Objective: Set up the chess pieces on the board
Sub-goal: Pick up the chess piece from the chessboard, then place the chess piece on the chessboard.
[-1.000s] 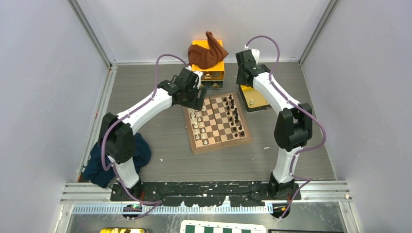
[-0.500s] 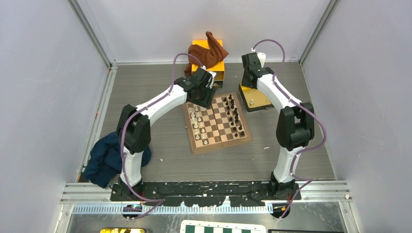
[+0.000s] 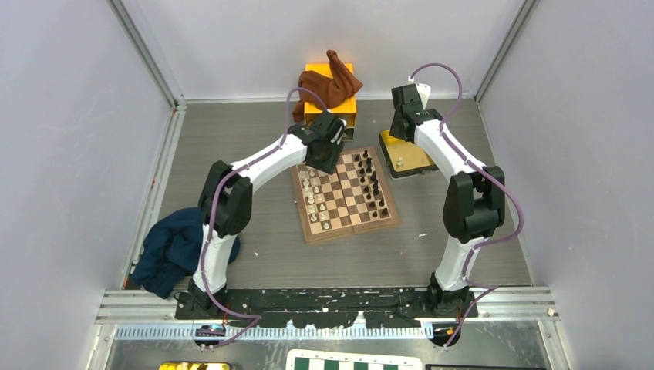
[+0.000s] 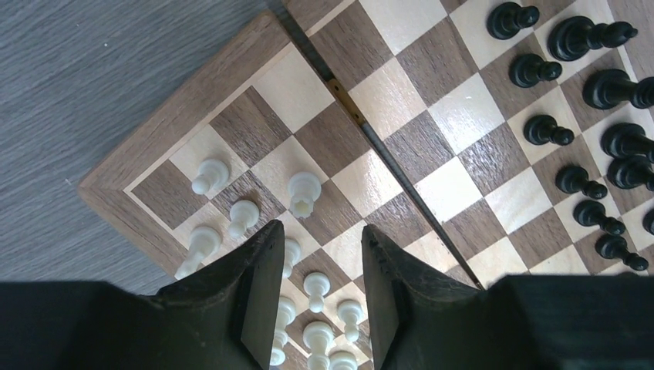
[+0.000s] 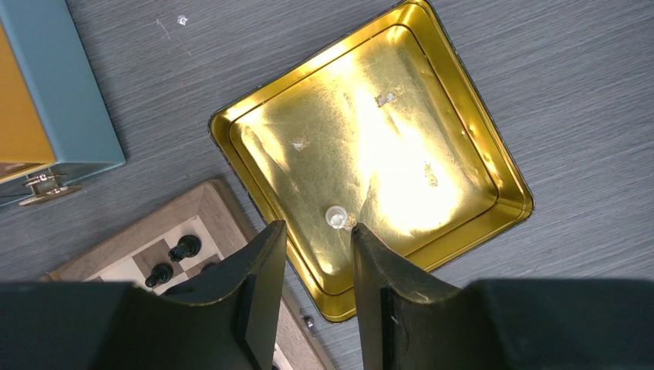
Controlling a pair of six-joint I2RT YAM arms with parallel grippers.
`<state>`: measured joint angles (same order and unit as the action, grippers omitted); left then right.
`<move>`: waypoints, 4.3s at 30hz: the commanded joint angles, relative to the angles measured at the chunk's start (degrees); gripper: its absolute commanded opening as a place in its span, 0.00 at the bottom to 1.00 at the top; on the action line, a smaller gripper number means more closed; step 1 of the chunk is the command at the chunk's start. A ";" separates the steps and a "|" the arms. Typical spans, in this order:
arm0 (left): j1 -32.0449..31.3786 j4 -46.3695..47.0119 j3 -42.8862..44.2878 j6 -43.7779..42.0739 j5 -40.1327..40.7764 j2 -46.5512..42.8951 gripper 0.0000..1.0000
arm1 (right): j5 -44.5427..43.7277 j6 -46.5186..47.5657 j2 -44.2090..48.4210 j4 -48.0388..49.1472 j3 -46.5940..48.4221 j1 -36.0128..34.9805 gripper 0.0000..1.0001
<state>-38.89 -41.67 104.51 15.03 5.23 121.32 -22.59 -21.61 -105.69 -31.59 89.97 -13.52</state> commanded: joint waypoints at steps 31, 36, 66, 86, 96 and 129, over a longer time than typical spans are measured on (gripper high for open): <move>0.49 -1.66 6.55 1.06 3.64 4.89 0.33 | 0.07 -0.68 2.53 2.68 0.55 0.60 0.42; 0.57 -1.82 6.49 1.06 3.64 4.89 0.30 | 0.08 -0.74 2.24 2.68 0.55 0.75 0.42; 0.84 -2.80 6.30 1.23 4.98 2.45 0.10 | -0.40 -0.54 2.66 2.36 0.55 0.70 0.42; 0.90 -6.73 9.32 1.21 7.94 -2.18 0.00 | -0.50 -0.41 3.67 1.89 0.37 0.69 0.42; 3.34 -6.96 8.51 2.01 10.06 -4.35 0.00 | -0.61 -0.29 3.56 0.97 1.38 0.71 0.42; 9.45 -1.73 0.74 6.23 4.57 -1.75 0.00 | -1.41 -0.10 1.00 -0.66 3.81 -0.45 0.42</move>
<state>-29.80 -45.54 105.47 20.64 10.39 119.09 -22.48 -21.56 -105.67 -32.82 91.35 -13.67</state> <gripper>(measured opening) 0.147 0.421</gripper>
